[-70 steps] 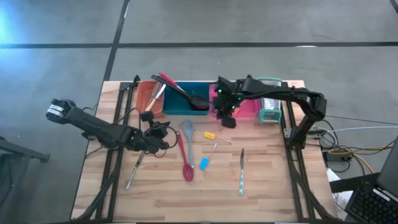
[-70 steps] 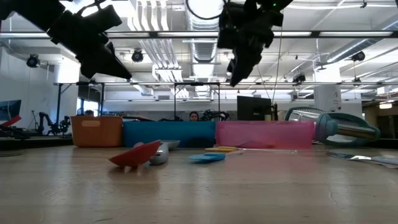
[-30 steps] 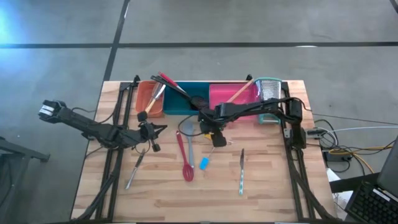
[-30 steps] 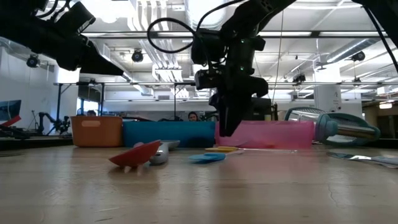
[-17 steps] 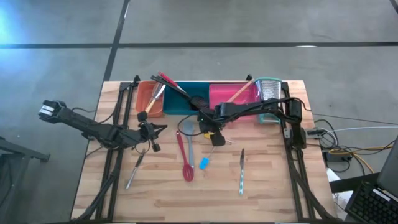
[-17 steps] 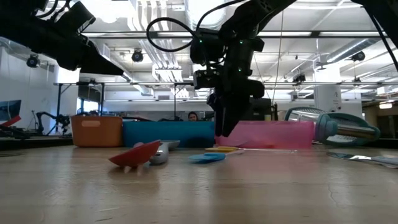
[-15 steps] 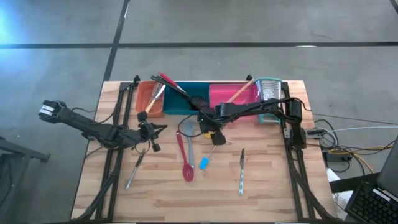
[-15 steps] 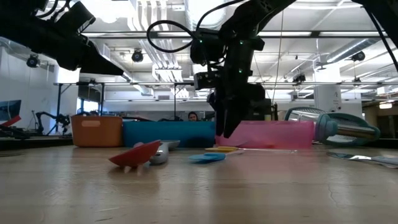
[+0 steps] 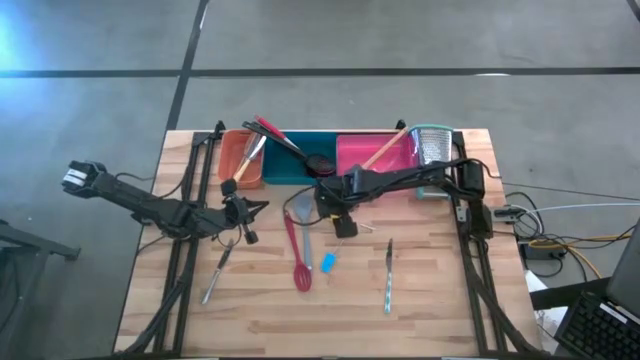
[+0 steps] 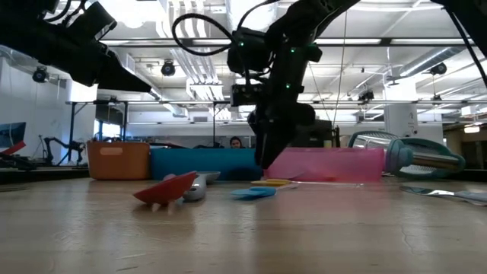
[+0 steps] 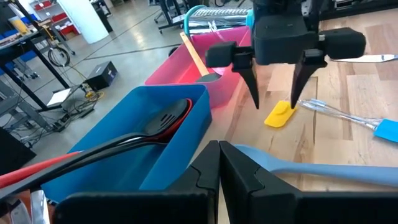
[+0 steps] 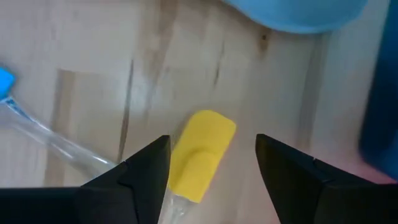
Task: Pick & Place Kitchen Items
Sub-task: Put the yellow spatula into the red bin
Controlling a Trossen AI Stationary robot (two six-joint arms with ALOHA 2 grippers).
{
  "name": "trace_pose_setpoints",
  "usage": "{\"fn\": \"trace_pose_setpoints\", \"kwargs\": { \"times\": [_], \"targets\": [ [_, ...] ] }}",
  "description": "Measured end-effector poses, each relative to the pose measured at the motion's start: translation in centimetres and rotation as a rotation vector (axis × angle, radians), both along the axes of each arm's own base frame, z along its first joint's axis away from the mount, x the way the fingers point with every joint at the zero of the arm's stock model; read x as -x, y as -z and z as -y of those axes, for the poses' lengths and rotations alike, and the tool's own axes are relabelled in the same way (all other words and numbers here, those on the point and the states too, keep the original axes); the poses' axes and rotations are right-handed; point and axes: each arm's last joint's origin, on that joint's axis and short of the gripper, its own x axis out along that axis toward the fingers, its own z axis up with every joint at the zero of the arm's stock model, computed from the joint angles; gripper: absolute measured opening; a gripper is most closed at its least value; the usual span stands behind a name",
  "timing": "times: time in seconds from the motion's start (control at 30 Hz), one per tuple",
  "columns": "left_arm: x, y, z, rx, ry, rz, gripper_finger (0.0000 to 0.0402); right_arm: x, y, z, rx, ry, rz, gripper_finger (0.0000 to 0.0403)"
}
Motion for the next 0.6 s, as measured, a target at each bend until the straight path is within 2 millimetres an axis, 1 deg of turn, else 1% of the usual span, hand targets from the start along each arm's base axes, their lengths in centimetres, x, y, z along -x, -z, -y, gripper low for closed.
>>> {"fn": "trace_pose_setpoints", "kwargs": {
  "times": [0.07,0.13,0.2,0.37,0.53,0.6],
  "targets": [
    [0.0,0.0,0.0,0.0,0.0,0.0,0.0012,0.0,0.6,0.4,-0.034,0.031,-0.015,0.0224],
    [0.0,0.0,0.0,0.0,0.0,0.0,0.0012,-0.1,1.6,0.7,-0.055,0.047,-0.044,0.0221],
    [0.0,0.0,0.0,0.0,0.0,0.0,0.0012,-0.3,2.6,0.8,-0.064,0.029,-0.063,0.022],
    [0.0,0.0,0.0,0.001,0.0,0.0,0.0012,-0.5,3.9,0.7,-0.068,0.021,-0.1,0.0219],
    [0.1,0.3,0.0,-0.001,0.0,-0.007,0.0012,-0.3,3.8,0.7,-0.075,0.053,-0.108,0.0218],
    [0.1,0.4,0.0,-0.002,0.0,-0.01,0.0012,-0.3,3.6,0.7,-0.082,0.083,-0.104,0.0211]
  ]
}}
